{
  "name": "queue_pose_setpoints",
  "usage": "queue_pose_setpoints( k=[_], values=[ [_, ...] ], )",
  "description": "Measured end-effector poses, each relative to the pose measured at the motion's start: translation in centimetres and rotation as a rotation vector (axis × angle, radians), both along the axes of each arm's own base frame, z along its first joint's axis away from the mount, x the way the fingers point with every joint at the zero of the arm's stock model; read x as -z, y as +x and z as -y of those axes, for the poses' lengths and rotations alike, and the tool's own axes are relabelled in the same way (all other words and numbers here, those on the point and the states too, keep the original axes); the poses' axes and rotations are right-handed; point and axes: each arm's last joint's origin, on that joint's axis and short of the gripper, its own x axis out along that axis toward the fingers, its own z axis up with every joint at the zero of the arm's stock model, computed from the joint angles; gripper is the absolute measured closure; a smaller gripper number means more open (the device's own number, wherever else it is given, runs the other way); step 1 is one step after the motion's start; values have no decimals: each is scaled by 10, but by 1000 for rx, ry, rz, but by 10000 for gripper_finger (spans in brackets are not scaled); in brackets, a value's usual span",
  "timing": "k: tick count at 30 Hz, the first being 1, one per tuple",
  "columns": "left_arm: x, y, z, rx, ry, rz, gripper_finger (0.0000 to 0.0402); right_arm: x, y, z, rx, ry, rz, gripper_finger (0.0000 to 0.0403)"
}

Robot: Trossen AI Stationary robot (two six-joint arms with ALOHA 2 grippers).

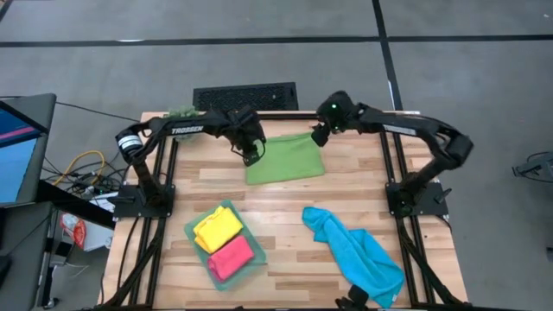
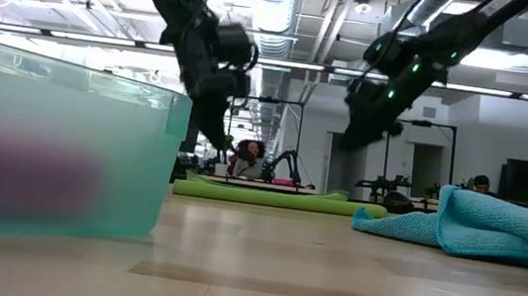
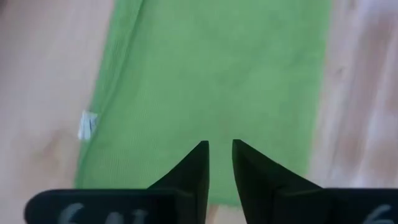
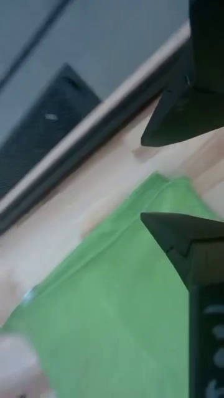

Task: Fold microfiber towels
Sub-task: Fold the green towel

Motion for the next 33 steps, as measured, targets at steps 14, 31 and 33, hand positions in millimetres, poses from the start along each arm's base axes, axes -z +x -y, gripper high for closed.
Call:
queue_pose_setpoints(
  k=[14, 31, 33],
  values=[
    [-3, 40, 12, 26, 204, 260, 399, 23, -13, -8, 25, 58, 202, 260],
    [66, 50, -3, -99, 182, 82, 401, 73, 6, 16, 242, 164, 133, 339],
    [68, 47, -6, -115, 175, 62, 401, 70, 8, 18, 250, 169, 112, 340]
  ],
)
